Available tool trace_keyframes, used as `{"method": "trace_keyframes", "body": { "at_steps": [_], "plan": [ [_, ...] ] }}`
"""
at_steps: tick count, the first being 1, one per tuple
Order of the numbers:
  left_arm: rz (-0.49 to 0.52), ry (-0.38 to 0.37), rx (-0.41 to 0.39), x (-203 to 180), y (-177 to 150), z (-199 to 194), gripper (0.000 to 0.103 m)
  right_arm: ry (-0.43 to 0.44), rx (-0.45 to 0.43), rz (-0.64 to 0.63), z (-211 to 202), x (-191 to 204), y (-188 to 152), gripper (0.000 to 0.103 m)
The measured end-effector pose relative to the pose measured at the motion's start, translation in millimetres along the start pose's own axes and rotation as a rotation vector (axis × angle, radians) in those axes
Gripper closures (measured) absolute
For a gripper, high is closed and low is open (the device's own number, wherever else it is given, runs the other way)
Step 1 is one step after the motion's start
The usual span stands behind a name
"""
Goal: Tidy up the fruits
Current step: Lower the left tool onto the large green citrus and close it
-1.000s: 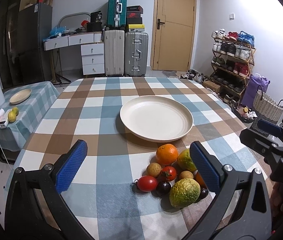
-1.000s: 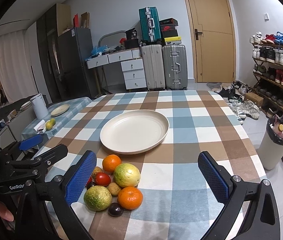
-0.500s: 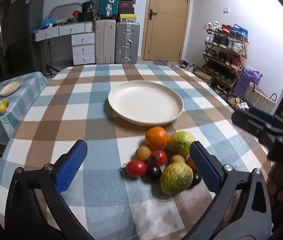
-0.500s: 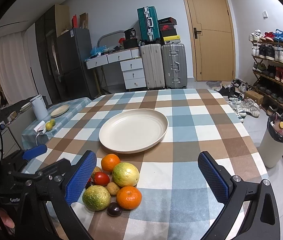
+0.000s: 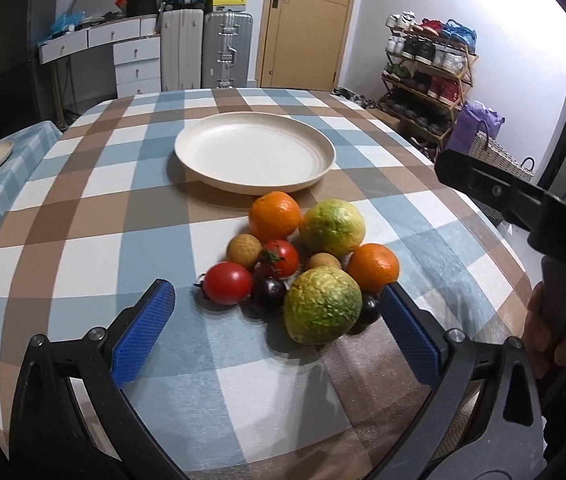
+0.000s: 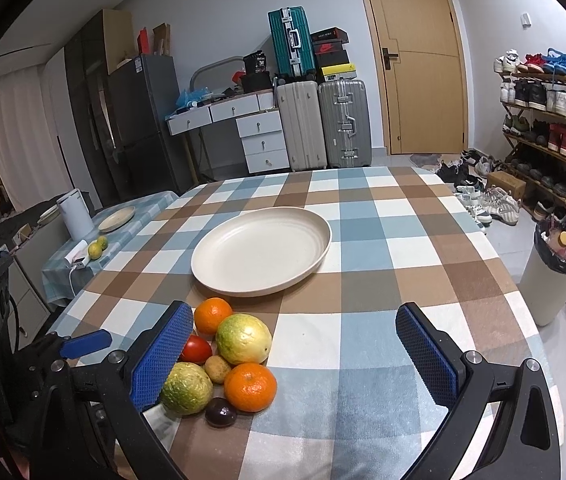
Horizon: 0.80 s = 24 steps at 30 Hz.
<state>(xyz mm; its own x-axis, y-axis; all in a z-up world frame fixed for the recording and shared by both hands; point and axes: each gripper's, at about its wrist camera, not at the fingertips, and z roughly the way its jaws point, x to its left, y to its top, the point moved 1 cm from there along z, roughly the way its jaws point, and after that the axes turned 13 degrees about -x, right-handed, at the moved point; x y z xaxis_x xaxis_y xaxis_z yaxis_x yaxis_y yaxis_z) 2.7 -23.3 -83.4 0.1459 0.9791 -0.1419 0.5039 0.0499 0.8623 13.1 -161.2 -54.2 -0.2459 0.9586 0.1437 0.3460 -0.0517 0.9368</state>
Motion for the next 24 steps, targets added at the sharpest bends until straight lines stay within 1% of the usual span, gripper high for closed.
{"method": "trace_keyframes", "body": {
  "at_steps": [2, 4, 7, 10, 12, 13, 15, 17, 18, 24],
  "plan": [
    [-0.002, -0.015, 0.010, -2.7, -1.4, 2.5, 0.001, -0.003, 0.003, -0.002, 1.0, -0.4, -1.0, 0.000],
    [0.001, -0.030, 0.021, -4.8, -3.1, 5.5, 0.004, -0.005, 0.006, 0.002, 1.1, -3.0, -2.6, 0.000],
    [0.004, -0.058, 0.042, -7.4, -5.2, 11.7, 0.013, -0.007, 0.008, 0.007, 2.3, -5.8, -4.2, 0.000],
    [0.002, -0.087, 0.061, -10.4, -6.8, 16.5, 0.024, -0.010, 0.011, 0.013, 3.5, -9.6, -5.8, 0.000],
    [0.001, -0.105, 0.070, -12.9, -8.0, 17.3, 0.035, -0.012, 0.014, 0.017, 4.7, -11.1, -6.7, 0.000],
    [-0.001, -0.118, 0.074, -13.6, -8.3, 18.4, 0.038, -0.011, 0.015, 0.020, 5.2, -11.7, -7.6, 0.000],
    [-0.001, -0.132, 0.081, -15.0, -9.3, 19.7, 0.048, -0.012, 0.018, 0.024, 6.0, -13.0, -9.0, 0.000],
    [-0.002, -0.142, 0.085, -15.6, -9.2, 20.4, 0.053, -0.012, 0.021, 0.024, 6.5, -14.2, -10.3, 0.000],
    [-0.007, -0.151, 0.084, -15.2, -8.8, 20.1, 0.059, -0.013, 0.022, 0.025, 6.9, -14.6, -10.6, 0.000],
    [-0.056, -0.201, 0.089, -8.2, -7.9, 18.8, 0.060, -0.011, 0.029, 0.032, 8.7, -15.4, -12.5, 0.000]
  ]
}}
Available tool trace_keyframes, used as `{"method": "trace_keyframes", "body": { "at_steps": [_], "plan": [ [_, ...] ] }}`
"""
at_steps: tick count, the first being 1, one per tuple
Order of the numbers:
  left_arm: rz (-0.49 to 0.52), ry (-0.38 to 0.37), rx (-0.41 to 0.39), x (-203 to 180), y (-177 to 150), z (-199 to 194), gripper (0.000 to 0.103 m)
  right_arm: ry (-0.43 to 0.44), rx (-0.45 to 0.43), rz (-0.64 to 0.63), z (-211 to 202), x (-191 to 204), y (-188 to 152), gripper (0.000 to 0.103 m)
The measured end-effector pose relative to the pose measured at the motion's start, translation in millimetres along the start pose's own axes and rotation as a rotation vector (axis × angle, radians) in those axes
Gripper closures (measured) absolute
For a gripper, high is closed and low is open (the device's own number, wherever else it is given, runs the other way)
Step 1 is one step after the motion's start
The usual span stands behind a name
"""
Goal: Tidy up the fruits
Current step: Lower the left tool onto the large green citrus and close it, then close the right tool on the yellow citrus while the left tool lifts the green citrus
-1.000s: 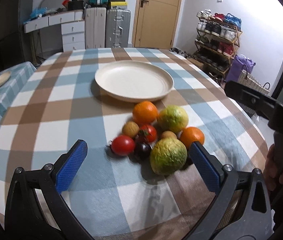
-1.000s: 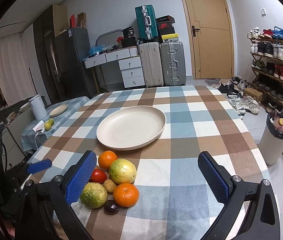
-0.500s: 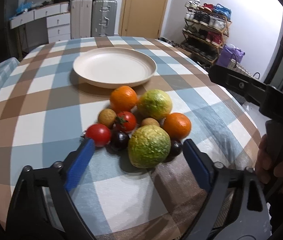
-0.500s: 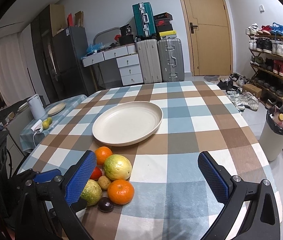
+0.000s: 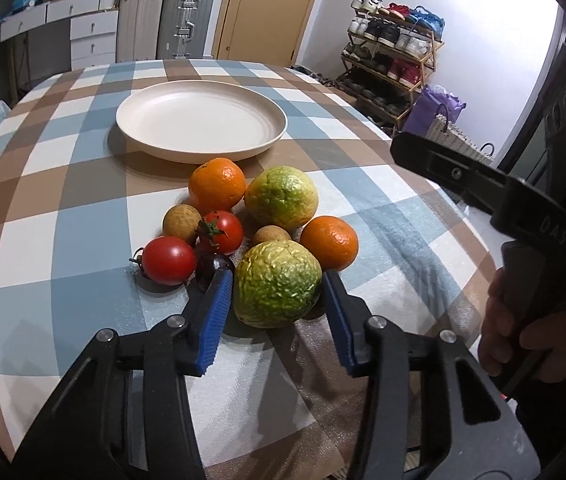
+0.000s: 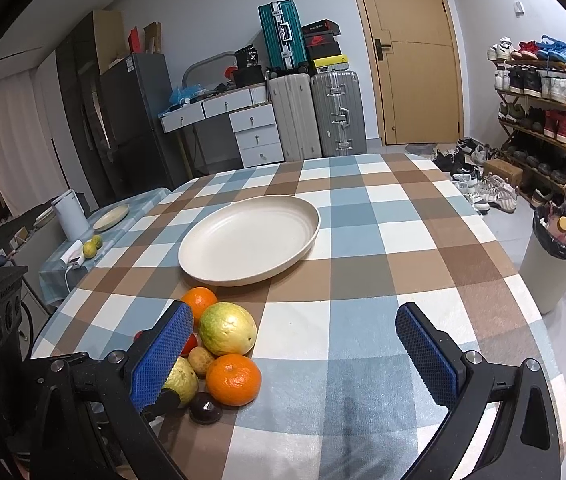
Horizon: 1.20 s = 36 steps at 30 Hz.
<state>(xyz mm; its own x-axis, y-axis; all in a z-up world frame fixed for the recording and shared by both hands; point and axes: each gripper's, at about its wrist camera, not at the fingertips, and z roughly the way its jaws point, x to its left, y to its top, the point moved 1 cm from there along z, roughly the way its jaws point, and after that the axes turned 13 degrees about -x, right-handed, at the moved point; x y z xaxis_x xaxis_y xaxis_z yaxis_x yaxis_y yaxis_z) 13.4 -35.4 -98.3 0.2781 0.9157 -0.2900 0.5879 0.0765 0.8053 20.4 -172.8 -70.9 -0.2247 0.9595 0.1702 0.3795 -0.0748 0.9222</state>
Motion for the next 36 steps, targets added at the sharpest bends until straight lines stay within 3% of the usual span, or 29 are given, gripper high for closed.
{"method": "trace_keyframes", "body": {
  "at_steps": [14, 24, 36],
  "plan": [
    [-0.039, -0.046, -0.014, 8.2, -2.1, -6.7, 0.063, 0.023, 0.027, 0.005, 8.0, 0.4, -3.3, 0.000],
    [-0.043, -0.068, -0.020, 8.2, -3.3, -2.6, 0.063, 0.237, 0.175, 0.051, 47.0, 6.9, -6.8, 0.000],
    [-0.060, -0.112, -0.023, 9.3, -2.1, 2.7, 0.062, 0.316, 0.287, 0.101, 91.7, 10.8, -15.5, 0.000]
  ]
}}
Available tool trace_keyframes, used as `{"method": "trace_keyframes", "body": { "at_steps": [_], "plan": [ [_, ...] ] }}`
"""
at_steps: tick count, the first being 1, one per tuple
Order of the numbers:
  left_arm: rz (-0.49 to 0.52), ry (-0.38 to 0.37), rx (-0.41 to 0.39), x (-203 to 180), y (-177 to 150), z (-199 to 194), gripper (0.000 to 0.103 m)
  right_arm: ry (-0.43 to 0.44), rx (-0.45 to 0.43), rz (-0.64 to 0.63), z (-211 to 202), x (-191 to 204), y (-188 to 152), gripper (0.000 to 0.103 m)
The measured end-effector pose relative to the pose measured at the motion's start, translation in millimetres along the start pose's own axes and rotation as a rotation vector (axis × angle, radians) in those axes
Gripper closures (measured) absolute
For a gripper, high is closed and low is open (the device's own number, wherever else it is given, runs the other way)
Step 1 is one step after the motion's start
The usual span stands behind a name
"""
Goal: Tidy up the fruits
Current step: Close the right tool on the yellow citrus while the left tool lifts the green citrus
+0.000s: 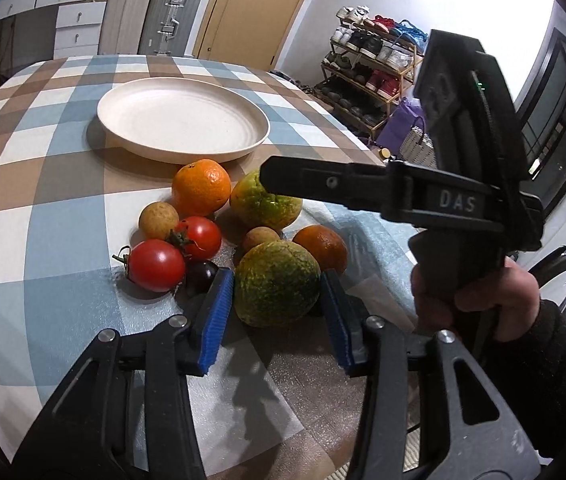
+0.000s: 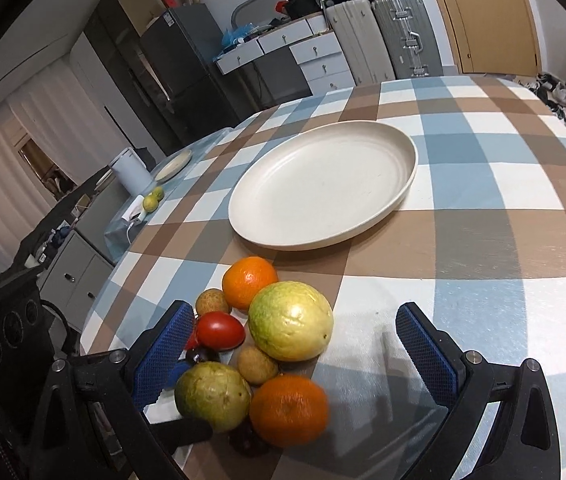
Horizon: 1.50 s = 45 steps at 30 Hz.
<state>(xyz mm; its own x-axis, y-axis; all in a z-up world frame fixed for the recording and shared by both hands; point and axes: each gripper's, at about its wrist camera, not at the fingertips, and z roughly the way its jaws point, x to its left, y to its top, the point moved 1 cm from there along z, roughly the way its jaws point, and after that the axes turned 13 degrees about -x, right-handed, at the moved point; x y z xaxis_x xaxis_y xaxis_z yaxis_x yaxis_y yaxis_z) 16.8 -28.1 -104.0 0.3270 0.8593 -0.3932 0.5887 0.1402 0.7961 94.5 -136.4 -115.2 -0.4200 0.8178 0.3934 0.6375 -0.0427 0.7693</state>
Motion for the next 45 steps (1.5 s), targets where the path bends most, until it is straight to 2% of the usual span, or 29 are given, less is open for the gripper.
{"method": "trace_keyframes", "body": {
  "at_steps": [8, 10, 12, 18, 32, 40, 45],
  "plan": [
    [-0.047, -0.044, 0.000, 9.9, 2.5, -2.2, 0.065, 0.028, 0.029, 0.002, 11.4, -2.0, 0.8, 0.001],
    [-0.047, -0.046, -0.002, 10.4, 3.6, -3.7, 0.066, 0.029, 0.039, 0.011, 13.4, -4.5, -0.2, 0.005],
    [-0.045, -0.045, -0.004, 10.9, 3.7, -4.3, 0.067, 0.027, 0.048, 0.018, 15.6, -6.7, -0.2, 0.017],
    [-0.055, -0.049, 0.001, 11.7, 4.3, -0.5, 0.064, 0.051, 0.047, 0.028, 14.5, -6.7, -1.2, 0.023],
    [-0.006, -0.059, 0.014, 1.9, 4.9, 13.2, 0.061, 0.091, -0.004, 0.081, 6.1, -14.3, 0.6, 0.023],
    [-0.093, -0.127, 0.002, 15.2, 8.6, 7.3, 0.062, 0.114, -0.033, 0.121, 0.3, -22.2, 1.3, 0.023],
    [-0.118, -0.128, -0.033, 21.9, 15.9, -6.7, 0.062, 0.119, -0.037, 0.123, -0.3, -21.5, 1.9, 0.023]
  ]
}}
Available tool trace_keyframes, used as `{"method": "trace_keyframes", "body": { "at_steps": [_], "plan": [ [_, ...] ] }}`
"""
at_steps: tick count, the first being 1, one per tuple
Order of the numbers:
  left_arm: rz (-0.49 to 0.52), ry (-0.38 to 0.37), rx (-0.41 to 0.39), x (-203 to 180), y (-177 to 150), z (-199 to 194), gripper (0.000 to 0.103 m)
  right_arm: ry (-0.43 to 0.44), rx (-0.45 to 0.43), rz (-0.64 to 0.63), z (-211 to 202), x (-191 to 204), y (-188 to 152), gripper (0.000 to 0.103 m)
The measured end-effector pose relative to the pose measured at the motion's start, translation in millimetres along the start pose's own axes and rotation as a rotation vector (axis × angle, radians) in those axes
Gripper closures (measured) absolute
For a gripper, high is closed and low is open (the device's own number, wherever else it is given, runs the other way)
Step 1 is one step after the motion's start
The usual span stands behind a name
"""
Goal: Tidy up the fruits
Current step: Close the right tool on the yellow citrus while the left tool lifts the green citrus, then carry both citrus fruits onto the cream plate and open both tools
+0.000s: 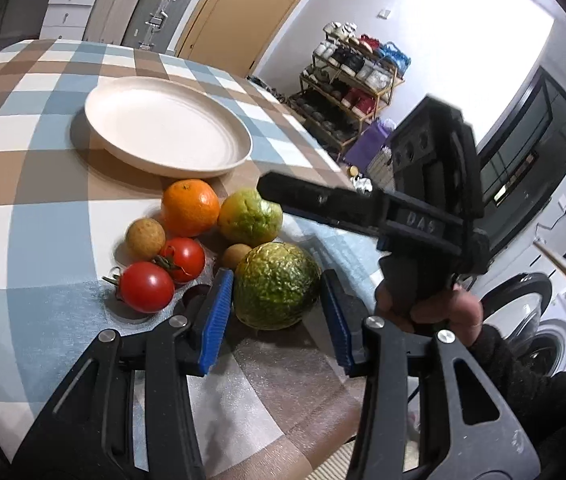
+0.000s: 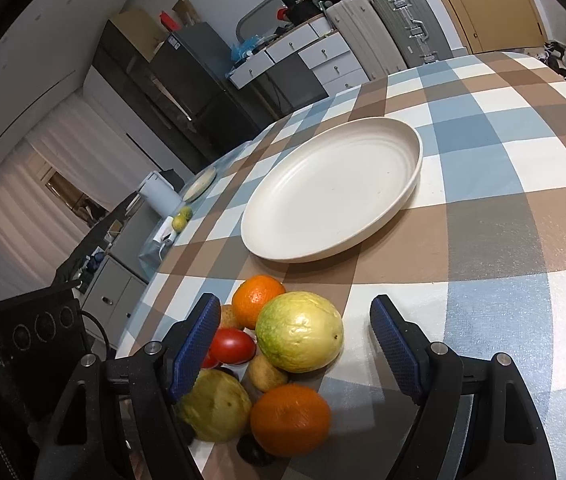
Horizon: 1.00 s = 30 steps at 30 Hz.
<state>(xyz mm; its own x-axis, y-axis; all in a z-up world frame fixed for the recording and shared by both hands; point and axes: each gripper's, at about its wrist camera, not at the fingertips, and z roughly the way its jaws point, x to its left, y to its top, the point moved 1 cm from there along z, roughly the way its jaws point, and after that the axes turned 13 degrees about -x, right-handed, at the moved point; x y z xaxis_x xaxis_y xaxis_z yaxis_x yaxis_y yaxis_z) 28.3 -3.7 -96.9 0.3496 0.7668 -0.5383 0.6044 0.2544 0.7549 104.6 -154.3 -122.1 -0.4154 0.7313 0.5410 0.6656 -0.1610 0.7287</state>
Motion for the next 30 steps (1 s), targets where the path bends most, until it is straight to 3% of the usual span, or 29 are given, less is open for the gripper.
{"method": "trace_keyframes", "body": {
  "at_steps": [9, 16, 22, 23, 30],
  "plan": [
    [-0.038, -0.019, -0.121, 11.6, 38.5, -42.9, 0.062, -0.008, 0.006, 0.005, 2.1, -0.5, -0.2, 0.023],
    [-0.045, 0.020, -0.233, 35.4, 85.3, -79.0, 0.062, -0.032, 0.042, -0.035, 9.5, 4.9, -3.4, 0.023],
    [-0.035, 0.052, -0.302, 52.9, 124.2, -99.8, 0.062, -0.050, 0.080, -0.036, 17.0, 3.8, -6.4, 0.041],
    [-0.036, 0.060, -0.310, 55.9, 130.4, -101.9, 0.062, -0.052, 0.087, -0.038, 17.9, 3.7, -6.9, 0.050],
    [-0.021, 0.071, -0.305, 61.6, 154.8, -88.4, 0.062, -0.036, 0.059, -0.003, 11.1, -0.9, -3.0, 0.052]
  ]
}}
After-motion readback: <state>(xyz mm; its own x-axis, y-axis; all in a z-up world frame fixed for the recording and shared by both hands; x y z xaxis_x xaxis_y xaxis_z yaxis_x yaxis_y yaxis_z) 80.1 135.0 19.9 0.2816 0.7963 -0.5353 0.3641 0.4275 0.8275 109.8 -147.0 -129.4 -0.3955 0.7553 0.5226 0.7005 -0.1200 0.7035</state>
